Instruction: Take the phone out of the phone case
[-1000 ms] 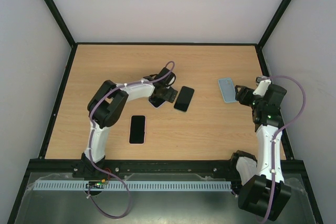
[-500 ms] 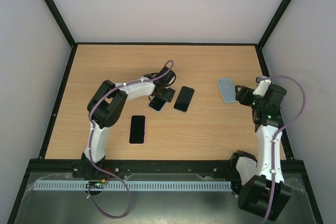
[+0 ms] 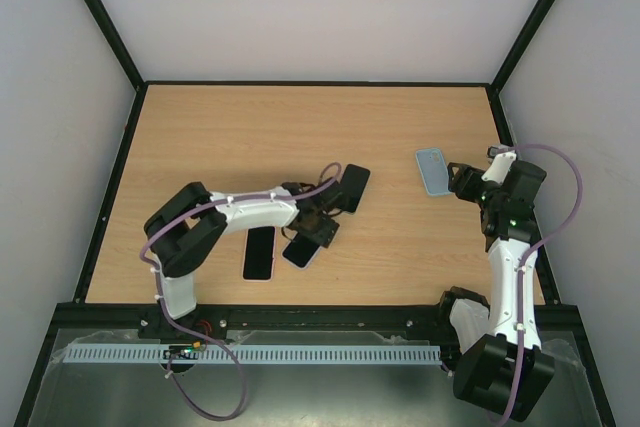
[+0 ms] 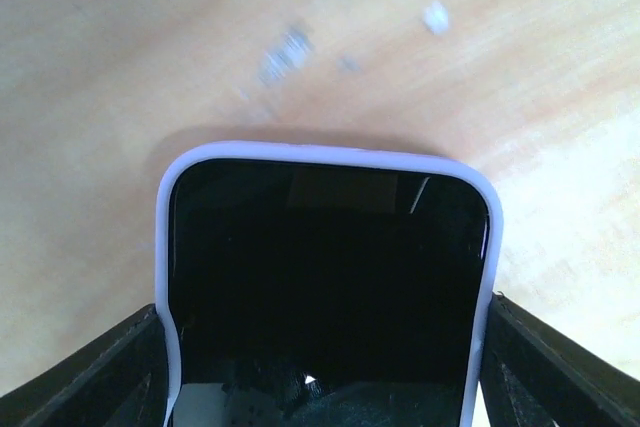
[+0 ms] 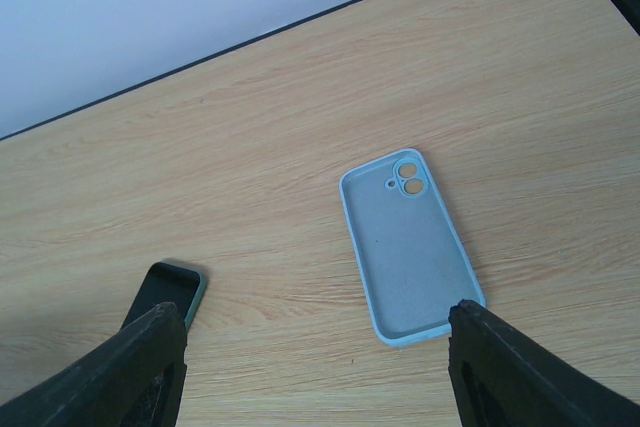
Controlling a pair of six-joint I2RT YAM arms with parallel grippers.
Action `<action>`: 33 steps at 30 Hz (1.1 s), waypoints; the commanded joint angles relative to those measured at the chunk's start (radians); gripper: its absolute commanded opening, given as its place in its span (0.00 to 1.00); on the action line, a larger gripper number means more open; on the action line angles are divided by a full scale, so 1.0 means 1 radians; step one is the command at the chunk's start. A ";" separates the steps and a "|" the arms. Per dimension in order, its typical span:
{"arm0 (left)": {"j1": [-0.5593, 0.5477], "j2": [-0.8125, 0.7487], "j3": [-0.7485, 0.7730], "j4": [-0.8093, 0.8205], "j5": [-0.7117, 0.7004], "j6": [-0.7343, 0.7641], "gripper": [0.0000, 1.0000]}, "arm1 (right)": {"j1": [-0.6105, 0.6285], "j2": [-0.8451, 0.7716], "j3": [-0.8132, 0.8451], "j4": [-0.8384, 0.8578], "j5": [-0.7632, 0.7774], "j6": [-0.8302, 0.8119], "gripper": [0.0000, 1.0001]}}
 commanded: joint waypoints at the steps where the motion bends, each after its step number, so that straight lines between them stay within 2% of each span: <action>1: -0.071 -0.043 -0.063 -0.079 0.036 -0.101 0.58 | 0.002 -0.010 -0.004 -0.002 -0.005 -0.013 0.69; 10: -0.093 -0.039 -0.050 -0.195 0.019 -0.046 0.91 | 0.000 -0.033 -0.004 -0.003 0.027 -0.010 0.70; 12: -0.092 -0.036 -0.040 -0.217 0.030 -0.031 0.93 | 0.001 -0.036 -0.004 -0.002 0.031 -0.010 0.70; 18: -0.084 -0.003 0.003 -0.278 0.059 0.006 0.93 | 0.001 -0.041 -0.003 -0.007 0.018 -0.014 0.70; 25: -0.069 0.061 0.073 -0.314 0.178 0.076 0.86 | 0.000 -0.043 0.002 -0.012 0.014 -0.013 0.70; 28: -0.066 0.087 0.110 -0.345 0.176 0.085 0.85 | 0.001 -0.041 0.001 -0.012 0.030 -0.007 0.70; 33: -0.059 0.136 0.133 -0.382 0.121 0.071 0.73 | 0.001 -0.053 0.004 -0.017 0.036 -0.010 0.70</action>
